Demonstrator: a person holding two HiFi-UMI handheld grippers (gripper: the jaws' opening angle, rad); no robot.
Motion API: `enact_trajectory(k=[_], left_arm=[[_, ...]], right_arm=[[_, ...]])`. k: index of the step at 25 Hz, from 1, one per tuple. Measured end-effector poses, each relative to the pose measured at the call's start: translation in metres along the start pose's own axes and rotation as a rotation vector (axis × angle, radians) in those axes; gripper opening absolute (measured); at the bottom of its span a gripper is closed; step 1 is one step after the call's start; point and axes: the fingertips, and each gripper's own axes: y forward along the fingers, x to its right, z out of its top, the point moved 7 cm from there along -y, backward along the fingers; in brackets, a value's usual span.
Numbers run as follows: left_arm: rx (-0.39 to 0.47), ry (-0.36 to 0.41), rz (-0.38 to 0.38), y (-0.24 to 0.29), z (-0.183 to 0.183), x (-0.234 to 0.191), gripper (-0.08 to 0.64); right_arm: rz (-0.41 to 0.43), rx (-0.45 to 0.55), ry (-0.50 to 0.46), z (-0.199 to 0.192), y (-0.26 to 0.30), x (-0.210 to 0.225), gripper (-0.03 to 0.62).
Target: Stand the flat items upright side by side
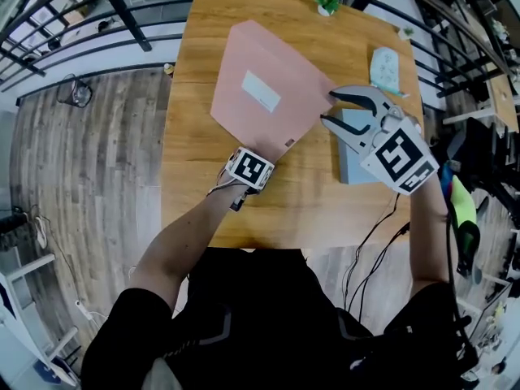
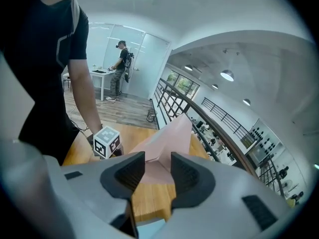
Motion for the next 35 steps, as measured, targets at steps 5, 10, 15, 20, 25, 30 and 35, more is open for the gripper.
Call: enact_trajectory(k=[5, 10, 15, 20, 25, 30, 35], left_arm=[[-0.003, 0.025, -0.019, -0.001, 0.006, -0.001, 0.365], [-0.110, 0.012, -0.090, -0.001, -0.002, 0.006, 0.363], [-0.083, 0.014, -0.098, -0.008, 0.002, 0.004, 0.362], [0.043, 0.068, -0.016, -0.024, 0.015, -0.011, 0.362], [0.152, 0.057, -0.044, -0.056, 0.013, -0.003, 0.361], [0.251, 0.073, -0.018, -0.090, 0.007, 0.000, 0.362], [0.349, 0.051, 0.015, -0.130, 0.002, -0.003, 0.362]], right_arm=[[0.006, -0.028, -0.008, 0.011, 0.003, 0.000, 0.163], [0.039, -0.068, -0.078, 0.022, 0.015, -0.003, 0.155], [0.073, -0.018, -0.066, 0.037, 0.022, -0.013, 0.141], [0.092, 0.023, -0.056, 0.043, 0.024, -0.021, 0.135], [0.110, 0.044, -0.056, 0.048, 0.023, -0.038, 0.131], [0.110, 0.073, -0.029, 0.051, 0.023, -0.050, 0.129], [0.084, 0.071, -0.039, 0.051, 0.025, -0.052, 0.129]])
